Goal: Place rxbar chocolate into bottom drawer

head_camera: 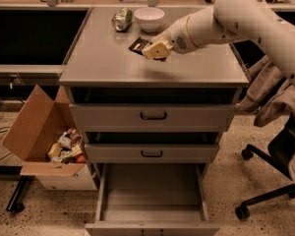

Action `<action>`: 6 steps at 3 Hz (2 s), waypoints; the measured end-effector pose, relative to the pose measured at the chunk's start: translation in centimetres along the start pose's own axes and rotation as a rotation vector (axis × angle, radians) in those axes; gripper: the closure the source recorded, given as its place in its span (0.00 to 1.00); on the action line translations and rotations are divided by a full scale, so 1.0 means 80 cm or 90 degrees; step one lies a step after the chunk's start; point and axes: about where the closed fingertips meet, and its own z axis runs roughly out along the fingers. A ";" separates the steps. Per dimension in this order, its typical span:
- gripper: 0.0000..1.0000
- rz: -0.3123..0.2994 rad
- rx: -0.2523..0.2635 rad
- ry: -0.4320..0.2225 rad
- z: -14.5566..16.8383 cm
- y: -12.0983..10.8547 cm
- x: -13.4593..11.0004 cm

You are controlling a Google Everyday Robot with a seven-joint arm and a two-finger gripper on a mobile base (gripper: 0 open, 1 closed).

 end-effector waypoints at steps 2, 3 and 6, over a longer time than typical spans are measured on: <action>1.00 -0.141 -0.104 -0.013 -0.054 0.058 -0.003; 1.00 -0.194 -0.143 0.016 -0.085 0.108 0.014; 1.00 -0.184 -0.213 0.076 -0.077 0.175 0.078</action>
Offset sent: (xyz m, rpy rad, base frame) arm -0.1112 -0.0218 0.0335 -0.1303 -0.1313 0.4272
